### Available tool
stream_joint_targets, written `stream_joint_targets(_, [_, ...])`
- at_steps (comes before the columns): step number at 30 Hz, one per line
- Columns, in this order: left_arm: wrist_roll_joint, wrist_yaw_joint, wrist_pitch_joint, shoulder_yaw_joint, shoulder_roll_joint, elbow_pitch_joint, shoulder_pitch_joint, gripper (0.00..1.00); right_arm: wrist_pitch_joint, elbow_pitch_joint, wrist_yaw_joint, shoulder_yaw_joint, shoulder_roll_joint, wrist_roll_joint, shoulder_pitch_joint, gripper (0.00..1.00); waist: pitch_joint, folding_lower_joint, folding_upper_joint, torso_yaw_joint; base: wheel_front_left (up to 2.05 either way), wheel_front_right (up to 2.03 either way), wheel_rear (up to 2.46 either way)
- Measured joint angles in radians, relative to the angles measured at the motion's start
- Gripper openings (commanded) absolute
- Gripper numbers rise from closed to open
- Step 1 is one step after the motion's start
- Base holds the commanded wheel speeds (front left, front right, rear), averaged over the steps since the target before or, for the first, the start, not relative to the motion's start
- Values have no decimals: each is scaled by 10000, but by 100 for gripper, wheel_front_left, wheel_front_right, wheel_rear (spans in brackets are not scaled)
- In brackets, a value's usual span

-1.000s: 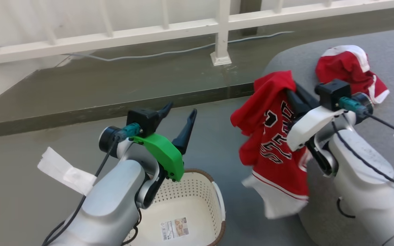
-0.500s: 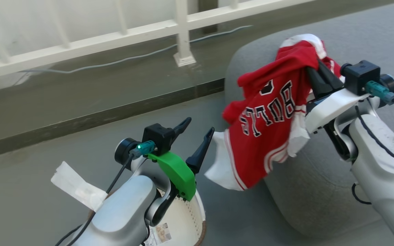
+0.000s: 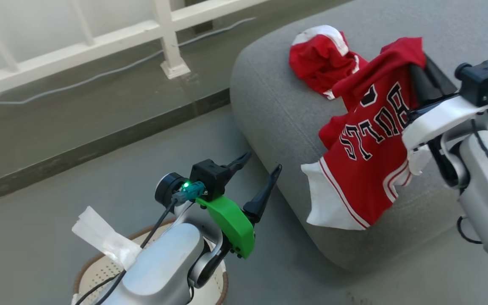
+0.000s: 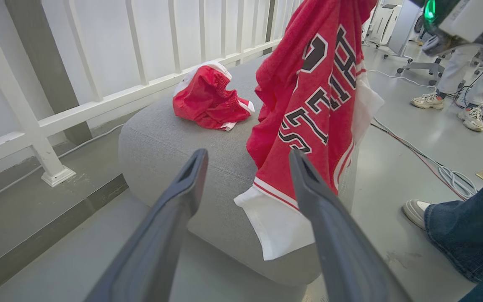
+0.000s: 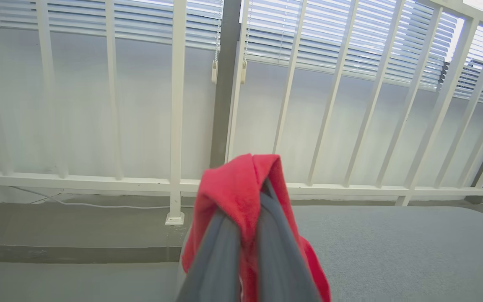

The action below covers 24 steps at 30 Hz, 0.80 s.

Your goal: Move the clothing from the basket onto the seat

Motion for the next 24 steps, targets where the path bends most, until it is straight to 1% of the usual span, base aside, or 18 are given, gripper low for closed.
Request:
stream_joint_targets(5, [73, 0, 161, -209, -10, -209, -3, 100, 0, -123, -42, -351, -297, 59, -3, 0, 352, 0, 0, -225, 0, 0, 0])
stream_joint_targets(10, [234, 17, 376, -270, 10, -360, -18, 100, 0, -155, -102, -673, -497, 128, -380, 0, 769, 0, 0, -265, 0, 0, 0])
stream_joint_targets(15, [472, 186, 663, -307, 184, -619, -76, 100, 17, -163, -127, -1122, -782, 303, -1308, 0, 1259, 0, 0, -184, 0, 0, 0])
stream_joint_targets(17, [481, 192, 742, -314, 255, -694, -196, 100, 67, -163, -198, -1308, -932, 355, -1713, 0, 1479, 0, 0, -123, 0, 0, 0])
stream_joint_targets(20, [604, 194, 901, -322, 332, -943, -458, 100, 201, -155, -211, -1578, -1141, 376, -2336, 0, 1820, 0, 0, -9, 0, 0, 0])
stream_joint_targets(23, [690, 272, 1068, -364, 439, -1210, -736, 100, 391, -79, -301, -1893, -1459, 385, -3033, 0, 2180, 0, 0, 127, 0, 0, 0])
stream_joint_targets(24, [721, 272, 1112, -389, 485, -1292, -828, 100, 456, -44, -378, -2023, -1574, 410, -3263, 0, 2303, 0, 0, 177, 0, 0, 0])
